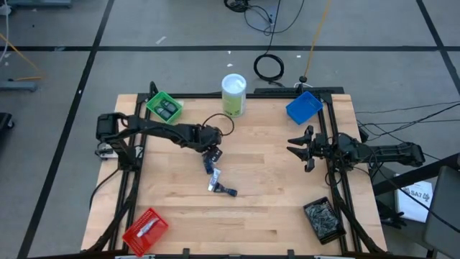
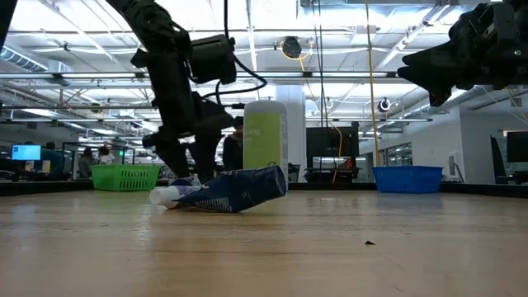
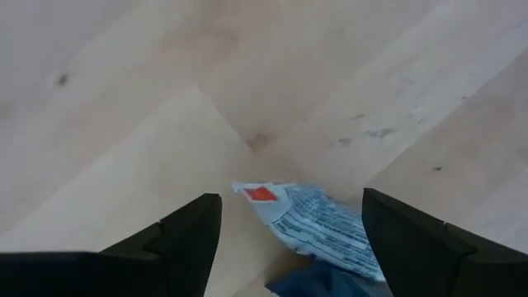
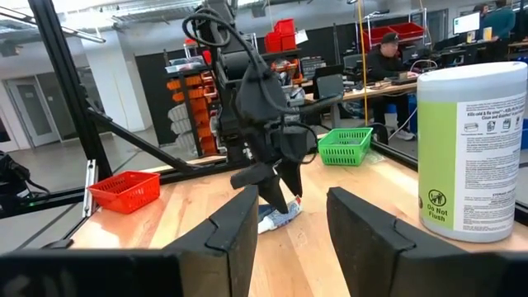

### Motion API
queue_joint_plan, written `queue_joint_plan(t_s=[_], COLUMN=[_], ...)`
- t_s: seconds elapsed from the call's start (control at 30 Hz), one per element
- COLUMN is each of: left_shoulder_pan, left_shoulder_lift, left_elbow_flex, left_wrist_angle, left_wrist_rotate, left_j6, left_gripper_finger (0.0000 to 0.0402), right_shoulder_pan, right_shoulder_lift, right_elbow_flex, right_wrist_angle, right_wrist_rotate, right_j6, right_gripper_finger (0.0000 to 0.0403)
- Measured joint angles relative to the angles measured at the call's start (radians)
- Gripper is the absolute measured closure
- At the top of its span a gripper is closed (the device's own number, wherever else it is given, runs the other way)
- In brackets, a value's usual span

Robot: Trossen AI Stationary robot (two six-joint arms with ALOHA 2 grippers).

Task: Pick & Place Travel size toiletries
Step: Put the top white toothpaste into the red bin

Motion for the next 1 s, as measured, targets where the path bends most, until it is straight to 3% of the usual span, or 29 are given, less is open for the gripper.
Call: queue_joint_plan(t_s=[0.27,0.57,1.0], left_shoulder_pan=[-0.007,-0.006,-0.006], left_shoulder_lift=[0.086,0.095,0.095], left_elbow_flex=[0.004,0.003,0.002], left_wrist_angle=[0.007,0.011,0.015], left_wrist_rotate=[-0.006,-0.004,0.025], left_j6=[-0.027,-0.003,0.108], left_gripper_finger=[0.0131,0.0170,0.0286], right_shoulder_pan=[0.000,0.000,0.000], right_shoulder_lift=[0.000,0.000,0.000], right_elbow_flex=[0.000,0.000,0.000], right_wrist_angle=[0.000,0.000,0.000], right_wrist_rotate=[0.000,0.000,0.000], right_j6=[0.005,0.006,0.007], right_gripper_finger=[0.0268,0.0268,0.0268])
